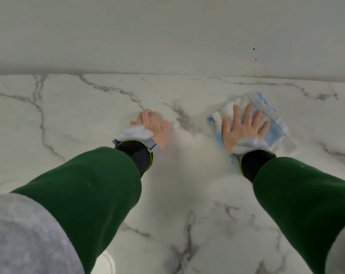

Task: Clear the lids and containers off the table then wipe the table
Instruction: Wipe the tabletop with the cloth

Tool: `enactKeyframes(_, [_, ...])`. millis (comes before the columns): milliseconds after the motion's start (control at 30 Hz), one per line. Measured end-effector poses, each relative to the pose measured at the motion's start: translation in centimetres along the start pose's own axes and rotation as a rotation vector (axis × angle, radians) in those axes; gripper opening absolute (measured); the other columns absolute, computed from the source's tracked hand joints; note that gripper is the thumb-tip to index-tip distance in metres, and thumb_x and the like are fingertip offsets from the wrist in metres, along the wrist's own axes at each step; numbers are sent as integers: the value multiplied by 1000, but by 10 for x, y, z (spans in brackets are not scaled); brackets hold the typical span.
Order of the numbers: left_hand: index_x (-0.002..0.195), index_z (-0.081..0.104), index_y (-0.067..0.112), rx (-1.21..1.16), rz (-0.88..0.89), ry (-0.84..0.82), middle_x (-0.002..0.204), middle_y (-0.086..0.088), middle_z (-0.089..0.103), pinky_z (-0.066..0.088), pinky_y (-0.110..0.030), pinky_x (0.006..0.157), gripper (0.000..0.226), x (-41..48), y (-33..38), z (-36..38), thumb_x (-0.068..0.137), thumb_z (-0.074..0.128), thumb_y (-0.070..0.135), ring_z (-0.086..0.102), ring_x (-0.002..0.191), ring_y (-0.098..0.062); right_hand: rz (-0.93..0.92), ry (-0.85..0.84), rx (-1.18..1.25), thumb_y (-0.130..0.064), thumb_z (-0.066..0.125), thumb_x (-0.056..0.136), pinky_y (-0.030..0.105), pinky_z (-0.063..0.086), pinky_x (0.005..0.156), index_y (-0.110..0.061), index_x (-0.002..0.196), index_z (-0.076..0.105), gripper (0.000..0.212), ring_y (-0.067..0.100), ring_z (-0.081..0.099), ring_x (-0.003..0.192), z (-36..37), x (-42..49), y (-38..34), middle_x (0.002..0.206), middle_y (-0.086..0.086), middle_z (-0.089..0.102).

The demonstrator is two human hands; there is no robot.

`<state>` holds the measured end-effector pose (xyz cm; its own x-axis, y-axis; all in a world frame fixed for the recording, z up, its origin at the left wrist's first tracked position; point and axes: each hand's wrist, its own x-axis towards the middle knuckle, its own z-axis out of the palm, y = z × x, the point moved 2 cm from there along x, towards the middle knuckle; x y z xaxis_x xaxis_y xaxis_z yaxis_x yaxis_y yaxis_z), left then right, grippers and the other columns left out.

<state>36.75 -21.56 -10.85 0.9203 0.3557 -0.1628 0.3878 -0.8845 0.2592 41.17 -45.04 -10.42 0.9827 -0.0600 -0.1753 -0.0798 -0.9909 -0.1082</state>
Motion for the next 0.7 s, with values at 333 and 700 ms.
enactKeyframes(333, [153,-4,17,141,31,-43,161,-1,-12,-8,-46,119,64,-6,6,23,101,23,41,-12,149,-19,-494,37,-33,-52,17,97,54,-7,117,-31,151,4,60,30,-7,147,5,49,-102,161,1,-4])
enactKeyframes(700, [152,-9,20,176,-36,-146,160,1,-18,-9,-42,120,63,-4,11,13,101,24,37,-16,149,-18,-250,7,-8,-56,14,96,52,-3,118,-33,151,1,61,31,-8,147,-22,99,24,160,2,-7])
